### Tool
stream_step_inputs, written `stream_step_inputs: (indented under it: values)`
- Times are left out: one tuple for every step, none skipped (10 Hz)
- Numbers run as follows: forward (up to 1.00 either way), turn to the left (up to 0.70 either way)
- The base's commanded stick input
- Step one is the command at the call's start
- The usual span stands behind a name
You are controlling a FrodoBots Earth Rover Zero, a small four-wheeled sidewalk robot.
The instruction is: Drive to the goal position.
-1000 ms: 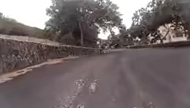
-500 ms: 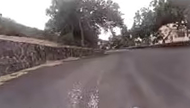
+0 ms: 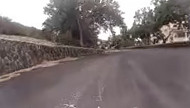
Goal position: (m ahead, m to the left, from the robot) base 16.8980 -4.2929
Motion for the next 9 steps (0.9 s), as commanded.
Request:
stream_step_inputs:
  values:
    - [0.85,-0.03]
    - [0.85,-0.08]
    - [0.85,-0.13]
    - [0.85,-0.03]
    - [0.85,-0.07]
    - [0.85,-0.1]
    - [0.85,-0.15]
    - [0.85,-0.19]
    - [0.85,-0.06]
